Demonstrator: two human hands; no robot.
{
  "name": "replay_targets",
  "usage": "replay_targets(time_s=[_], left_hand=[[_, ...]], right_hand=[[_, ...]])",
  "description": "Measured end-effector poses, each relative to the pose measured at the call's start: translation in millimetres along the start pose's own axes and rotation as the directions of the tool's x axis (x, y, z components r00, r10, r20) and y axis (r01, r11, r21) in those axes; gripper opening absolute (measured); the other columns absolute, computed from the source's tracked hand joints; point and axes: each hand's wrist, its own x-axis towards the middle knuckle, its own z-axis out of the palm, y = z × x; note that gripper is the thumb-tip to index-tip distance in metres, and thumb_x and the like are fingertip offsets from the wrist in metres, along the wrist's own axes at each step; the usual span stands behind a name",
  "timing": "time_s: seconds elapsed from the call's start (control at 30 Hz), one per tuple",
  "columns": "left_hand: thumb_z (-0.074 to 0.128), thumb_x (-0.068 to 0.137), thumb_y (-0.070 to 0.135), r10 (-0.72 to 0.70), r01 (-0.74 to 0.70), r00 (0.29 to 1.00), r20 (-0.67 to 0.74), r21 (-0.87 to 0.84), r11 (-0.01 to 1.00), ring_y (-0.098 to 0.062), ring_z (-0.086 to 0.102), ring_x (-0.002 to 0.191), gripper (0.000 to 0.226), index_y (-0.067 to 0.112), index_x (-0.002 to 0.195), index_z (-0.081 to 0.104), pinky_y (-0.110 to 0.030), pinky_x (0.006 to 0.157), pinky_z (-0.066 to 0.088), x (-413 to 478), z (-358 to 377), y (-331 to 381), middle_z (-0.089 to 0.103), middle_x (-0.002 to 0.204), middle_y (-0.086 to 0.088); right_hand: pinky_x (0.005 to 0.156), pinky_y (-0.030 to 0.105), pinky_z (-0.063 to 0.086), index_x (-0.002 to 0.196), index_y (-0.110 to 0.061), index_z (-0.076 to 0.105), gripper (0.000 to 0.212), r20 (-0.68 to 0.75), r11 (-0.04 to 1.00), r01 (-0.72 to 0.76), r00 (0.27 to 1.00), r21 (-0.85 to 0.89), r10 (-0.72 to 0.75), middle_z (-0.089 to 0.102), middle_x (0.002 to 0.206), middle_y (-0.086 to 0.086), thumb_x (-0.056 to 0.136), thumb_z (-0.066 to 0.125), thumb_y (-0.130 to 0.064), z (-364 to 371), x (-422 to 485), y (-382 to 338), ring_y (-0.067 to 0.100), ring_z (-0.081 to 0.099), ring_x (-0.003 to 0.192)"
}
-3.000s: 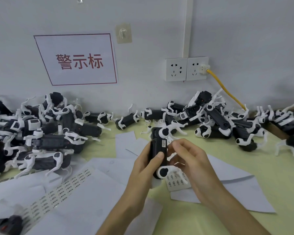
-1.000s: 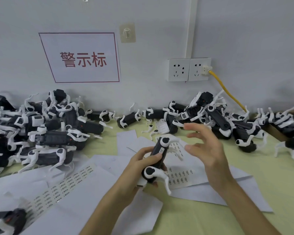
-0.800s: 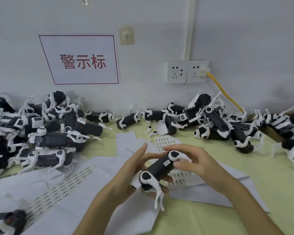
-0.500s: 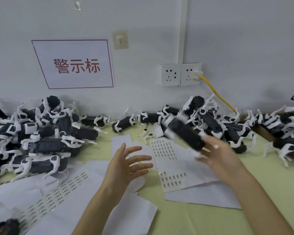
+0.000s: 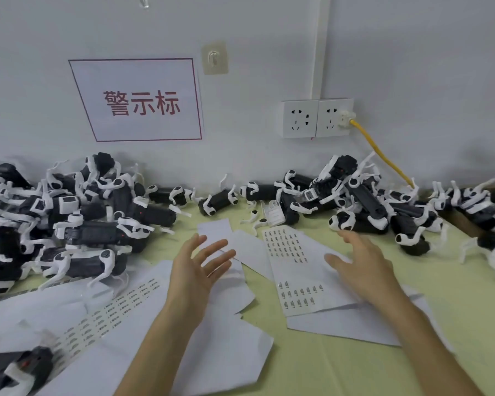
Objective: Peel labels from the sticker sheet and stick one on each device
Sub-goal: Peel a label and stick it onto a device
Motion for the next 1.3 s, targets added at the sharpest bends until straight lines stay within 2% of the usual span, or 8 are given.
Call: replay_targets(time_s=[0.17, 0.3, 0.47, 0.77, 0.9, 1.07, 1.17, 1.3], left_hand=[[0.054, 0.104, 0.034, 0.082, -0.149, 0.968, -0.236, -0.282, 0.948, -0.023, 0.075, 0.081, 0.029, 0.01, 0.12, 0.053, -0.034, 0.079, 0.056, 12.2, -23.4, 16.6, 0.069, 0.118, -0.014], [0.059, 0.096, 0.058, -0.009, -0.101, 0.988, -0.156, -0.682, 0.725, -0.02, 0.076, 0.078, 0.061, 0.006, 0.129, 0.052, -0.034, 0.073, 0.058, 18.1, -48.5, 33.0, 0.071, 0.106, -0.006], [0.047, 0.095, 0.07, -0.019, -0.165, 0.976, -0.216, -0.797, 0.581, -0.014, 0.066, 0.075, 0.063, 0.008, 0.098, 0.06, -0.027, 0.072, 0.056, 29.5, -74.7, 41.3, 0.067, 0.084, -0.001], [0.033, 0.11, 0.042, -0.006, -0.168, 0.952, -0.306, -0.539, 0.825, -0.013, 0.041, 0.058, 0.046, 0.018, 0.075, 0.05, -0.024, 0.061, 0.037, 35.1, -63.7, 26.6, 0.048, 0.065, 0.005], [0.041, 0.108, 0.042, 0.2, -0.295, 0.924, -0.326, -0.275, 0.915, -0.012, 0.044, 0.056, 0.045, 0.019, 0.071, 0.053, -0.023, 0.056, 0.037, 18.2, -27.9, 14.9, 0.052, 0.06, 0.006], [0.051, 0.104, 0.038, 0.494, -0.498, 0.867, 0.064, 0.146, 0.855, -0.017, 0.055, 0.058, 0.045, 0.016, 0.07, 0.072, -0.024, 0.052, 0.045, -5.7, 6.6, -10.5, 0.06, 0.067, -0.005], [0.052, 0.098, 0.042, 0.402, -0.485, 0.859, 0.316, 0.253, 0.837, -0.021, 0.063, 0.071, 0.042, 0.014, 0.083, 0.078, -0.027, 0.059, 0.052, -16.0, 15.7, -21.5, 0.068, 0.08, -0.008], [0.056, 0.1, 0.048, 0.216, -0.302, 0.916, 0.337, 0.225, 0.927, -0.024, 0.071, 0.079, 0.044, 0.012, 0.096, 0.08, -0.03, 0.066, 0.058, -20.7, 25.5, -29.3, 0.074, 0.092, -0.011]], right_hand=[[0.11, 0.04, 0.03, 0.149, -0.028, 0.041, 0.062, 0.127, 0.97, -0.026, 0.99, -0.24, 0.058, 0.041, 0.152, 0.0, 0.094, 0.062, -0.048, 8.5, -4.1, 0.7, 0.024, 0.038, 0.14], [0.107, 0.039, 0.032, 0.141, -0.03, 0.052, 0.05, 0.112, 0.979, 0.0, 0.993, -0.203, 0.023, 0.047, 0.145, -0.001, 0.094, 0.066, -0.04, 11.8, -7.9, -5.0, 0.024, 0.043, 0.136], [0.105, 0.038, 0.033, 0.129, -0.033, 0.058, 0.038, 0.109, 0.98, 0.014, 0.994, -0.198, 0.008, 0.05, 0.14, -0.003, 0.092, 0.068, -0.039, 11.5, -8.1, -5.7, 0.022, 0.046, 0.132], [0.104, 0.039, 0.034, 0.128, -0.033, 0.058, 0.036, 0.085, 0.974, 0.035, 0.996, -0.223, -0.016, 0.05, 0.138, -0.004, 0.094, 0.065, -0.04, 13.9, -7.9, -4.9, 0.021, 0.047, 0.129], [0.103, 0.038, 0.034, 0.128, -0.033, 0.057, 0.035, 0.079, 0.973, 0.039, 0.997, -0.229, -0.021, 0.05, 0.136, -0.005, 0.095, 0.063, -0.041, 15.0, -10.3, -5.3, 0.02, 0.047, 0.128], [0.104, 0.037, 0.032, 0.13, -0.032, 0.056, 0.036, 0.08, 0.973, 0.04, 0.997, -0.226, -0.022, 0.05, 0.134, -0.006, 0.096, 0.063, -0.039, 13.3, -12.7, -8.7, 0.019, 0.047, 0.128], [0.104, 0.038, 0.032, 0.133, -0.028, 0.054, 0.043, 0.054, 0.985, 0.055, 0.997, -0.165, -0.047, 0.049, 0.13, -0.004, 0.093, 0.069, -0.029, 11.5, -15.8, -11.7, 0.021, 0.051, 0.123], [0.1, 0.043, 0.043, 0.131, -0.02, 0.06, 0.043, -0.098, 0.996, 0.081, 0.992, -0.05, -0.085, 0.056, 0.125, 0.002, 0.091, 0.067, -0.008, 9.5, -17.5, -15.0, 0.025, 0.061, 0.099]])
